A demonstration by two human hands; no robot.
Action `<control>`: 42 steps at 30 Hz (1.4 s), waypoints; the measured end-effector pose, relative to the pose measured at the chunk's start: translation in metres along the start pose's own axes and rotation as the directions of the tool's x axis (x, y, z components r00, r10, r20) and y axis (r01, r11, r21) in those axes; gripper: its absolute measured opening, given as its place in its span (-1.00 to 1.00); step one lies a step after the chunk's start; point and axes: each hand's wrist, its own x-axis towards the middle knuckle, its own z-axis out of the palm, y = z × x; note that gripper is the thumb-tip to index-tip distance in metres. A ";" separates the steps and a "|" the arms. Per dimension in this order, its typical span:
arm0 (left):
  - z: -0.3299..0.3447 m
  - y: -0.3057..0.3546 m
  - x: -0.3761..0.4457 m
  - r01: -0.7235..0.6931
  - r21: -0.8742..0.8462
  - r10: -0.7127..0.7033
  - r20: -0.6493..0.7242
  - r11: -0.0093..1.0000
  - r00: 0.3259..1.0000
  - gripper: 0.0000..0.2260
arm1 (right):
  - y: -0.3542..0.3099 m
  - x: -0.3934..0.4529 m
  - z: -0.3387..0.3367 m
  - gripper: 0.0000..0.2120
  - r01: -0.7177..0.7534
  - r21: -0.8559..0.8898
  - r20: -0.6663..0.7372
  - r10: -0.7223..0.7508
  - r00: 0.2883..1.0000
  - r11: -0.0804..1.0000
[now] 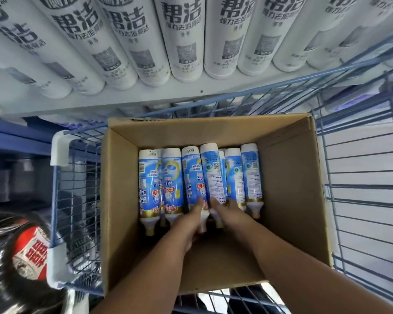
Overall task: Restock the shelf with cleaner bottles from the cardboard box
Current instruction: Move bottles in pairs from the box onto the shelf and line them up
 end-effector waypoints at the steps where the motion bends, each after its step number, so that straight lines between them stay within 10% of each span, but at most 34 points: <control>1: 0.000 0.001 -0.002 -0.028 0.012 0.028 -0.013 1.000 1.000 -0.17 | -0.001 -0.002 -0.002 -0.22 0.013 -0.011 -0.007 -0.013 1.000 1.000; 6: -0.004 0.002 0.003 -0.186 -0.009 0.186 0.014 0.983 0.983 0.04 | -0.004 -0.014 -0.013 -0.27 0.046 0.037 -0.022 -0.045 0.999 0.998; 15: -0.020 0.016 -0.050 -0.190 -0.144 0.200 0.054 0.971 0.978 -0.65 | -0.016 -0.055 -0.022 -0.47 0.072 0.304 0.080 -0.101 0.992 0.950; 20: -0.037 0.009 -0.088 -0.302 -0.087 0.303 0.006 0.949 0.953 -0.27 | -0.020 -0.111 -0.030 -0.46 0.087 0.315 0.141 -0.137 0.980 0.945; 27: -0.068 0.012 -0.176 -0.429 -0.127 0.441 0.086 0.894 0.893 -0.29 | -0.016 -0.193 -0.040 -0.34 0.177 0.397 0.159 -0.258 0.953 0.900; 37: -0.119 0.036 -0.324 -0.714 -0.233 0.735 0.003 0.660 0.678 -0.68 | -0.080 -0.347 -0.037 -0.44 0.500 0.563 0.108 -0.659 0.744 0.658; 42: -0.142 0.049 -0.385 -0.782 -0.272 0.808 -0.026 0.561 0.589 -0.55 | -0.106 -0.402 -0.032 -0.37 0.590 0.558 0.071 -0.742 0.667 0.583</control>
